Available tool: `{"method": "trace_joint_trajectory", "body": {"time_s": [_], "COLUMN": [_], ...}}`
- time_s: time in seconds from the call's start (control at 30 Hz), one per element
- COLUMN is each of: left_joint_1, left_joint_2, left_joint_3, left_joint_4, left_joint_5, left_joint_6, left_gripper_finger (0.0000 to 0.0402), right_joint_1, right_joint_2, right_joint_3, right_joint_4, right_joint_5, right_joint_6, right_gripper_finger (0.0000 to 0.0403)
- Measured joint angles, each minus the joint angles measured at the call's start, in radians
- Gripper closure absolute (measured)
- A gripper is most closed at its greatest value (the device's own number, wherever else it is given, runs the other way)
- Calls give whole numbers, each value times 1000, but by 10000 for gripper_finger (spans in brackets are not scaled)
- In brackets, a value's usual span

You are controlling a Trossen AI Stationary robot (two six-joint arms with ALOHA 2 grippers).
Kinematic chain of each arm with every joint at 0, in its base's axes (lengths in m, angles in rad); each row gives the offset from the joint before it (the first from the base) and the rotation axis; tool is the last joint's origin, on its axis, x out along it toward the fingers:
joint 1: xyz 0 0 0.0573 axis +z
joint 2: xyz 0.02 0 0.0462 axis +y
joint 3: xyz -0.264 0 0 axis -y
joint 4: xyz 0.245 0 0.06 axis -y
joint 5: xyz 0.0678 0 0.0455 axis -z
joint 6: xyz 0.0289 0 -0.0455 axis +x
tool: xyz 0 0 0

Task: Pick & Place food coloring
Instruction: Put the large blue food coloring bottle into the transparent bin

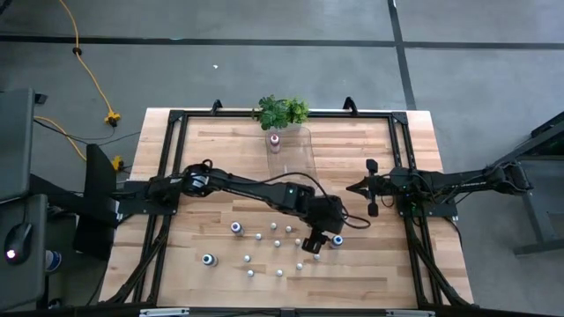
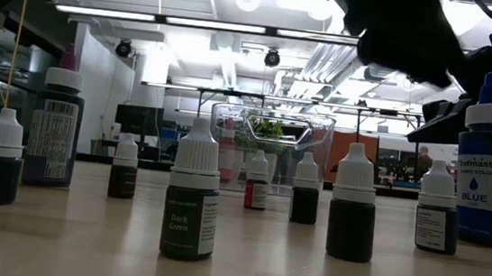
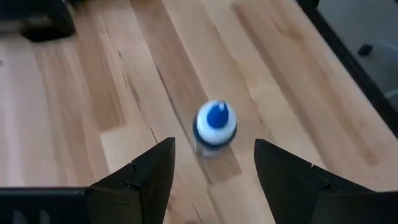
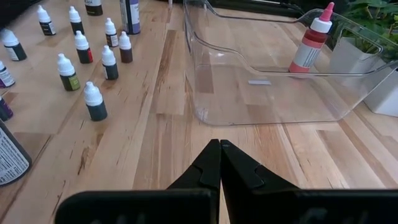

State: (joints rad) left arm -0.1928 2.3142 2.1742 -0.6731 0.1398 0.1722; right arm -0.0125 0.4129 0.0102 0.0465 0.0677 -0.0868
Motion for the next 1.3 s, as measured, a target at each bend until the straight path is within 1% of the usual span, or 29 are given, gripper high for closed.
{"method": "trace_joint_trajectory", "body": {"time_s": [0.1, 0.4, 0.57, 0.93, 1.3], "left_joint_1": [0, -6, -10, -11, -11], "left_joint_2": [14, 33, 33, 33, 40], "left_joint_3": [5, 1, -2, -72, -74], "left_joint_4": [51, 54, 74, 153, 180], "left_joint_5": [12, 28, 24, 0, -1], "left_joint_6": [0, 1, 2, 3, 3], "left_gripper_finger": [188, 188, 188, 188, 188], "right_joint_1": [0, 0, 0, 0, 0], "right_joint_2": [0, 0, 0, 0, 0], "right_joint_3": [0, 0, 0, 0, 0], "right_joint_4": [-1, -1, -1, -1, -1], "right_joint_5": [0, 0, 0, 0, 0], "right_joint_6": [0, 0, 0, 0, 0], "right_gripper_finger": [402, 402, 402, 402, 402]}}
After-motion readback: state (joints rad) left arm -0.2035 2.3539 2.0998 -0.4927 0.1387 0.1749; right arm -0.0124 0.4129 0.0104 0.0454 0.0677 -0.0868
